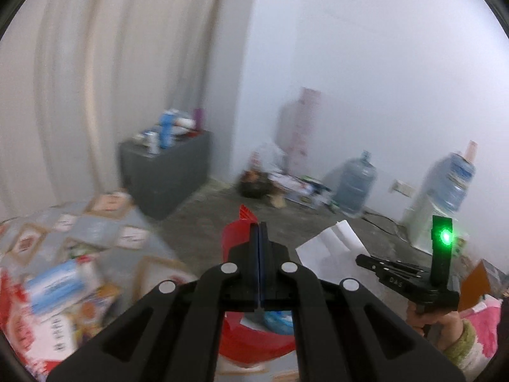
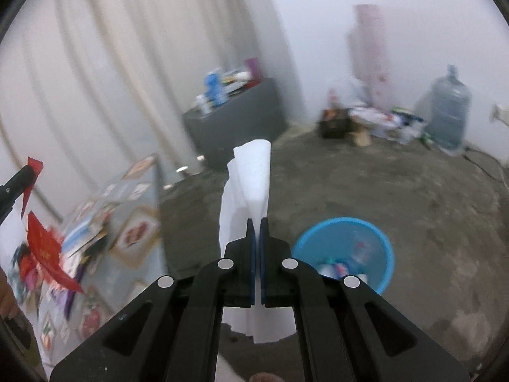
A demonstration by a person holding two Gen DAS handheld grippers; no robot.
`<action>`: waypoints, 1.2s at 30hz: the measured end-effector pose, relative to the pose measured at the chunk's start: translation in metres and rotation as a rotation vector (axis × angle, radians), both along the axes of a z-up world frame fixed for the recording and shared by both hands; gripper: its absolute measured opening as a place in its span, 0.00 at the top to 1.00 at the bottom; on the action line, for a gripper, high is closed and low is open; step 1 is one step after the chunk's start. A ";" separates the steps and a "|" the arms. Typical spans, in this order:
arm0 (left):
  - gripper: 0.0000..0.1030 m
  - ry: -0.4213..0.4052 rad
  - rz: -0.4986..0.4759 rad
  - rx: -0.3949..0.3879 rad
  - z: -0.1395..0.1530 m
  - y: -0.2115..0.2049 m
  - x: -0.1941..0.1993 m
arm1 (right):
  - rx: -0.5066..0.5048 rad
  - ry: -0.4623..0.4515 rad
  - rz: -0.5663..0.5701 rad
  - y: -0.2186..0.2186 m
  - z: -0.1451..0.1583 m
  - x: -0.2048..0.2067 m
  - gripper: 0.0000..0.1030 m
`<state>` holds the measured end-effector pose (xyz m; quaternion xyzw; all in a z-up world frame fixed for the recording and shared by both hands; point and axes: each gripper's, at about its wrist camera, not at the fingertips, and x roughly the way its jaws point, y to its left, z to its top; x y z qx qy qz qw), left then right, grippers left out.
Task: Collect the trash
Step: 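Carry the red bag and white paper over the blue wastebasket, then open both tools to drop the red bag and paper into the wastebasket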
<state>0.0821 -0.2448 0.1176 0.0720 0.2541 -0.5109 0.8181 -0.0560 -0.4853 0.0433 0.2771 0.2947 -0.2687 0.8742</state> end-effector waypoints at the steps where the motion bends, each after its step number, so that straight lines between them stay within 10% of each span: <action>1: 1.00 0.014 -0.025 0.008 -0.002 -0.012 -0.002 | 0.005 0.006 -0.029 -0.008 -0.004 -0.007 0.99; 16: 1.00 0.256 -0.308 0.404 -0.132 -0.242 -0.019 | 0.217 0.130 -0.200 -0.096 -0.110 -0.026 0.99; 24: 0.99 0.297 -0.325 0.509 -0.190 -0.300 -0.017 | 0.332 0.129 -0.219 -0.127 -0.152 -0.013 0.96; 29: 0.56 0.284 -0.317 0.546 -0.215 -0.326 -0.013 | 0.395 0.211 -0.225 -0.136 -0.181 0.001 0.74; 36: 0.44 0.276 -0.272 0.493 -0.200 -0.321 -0.009 | 0.377 0.193 -0.266 -0.125 -0.161 -0.015 0.57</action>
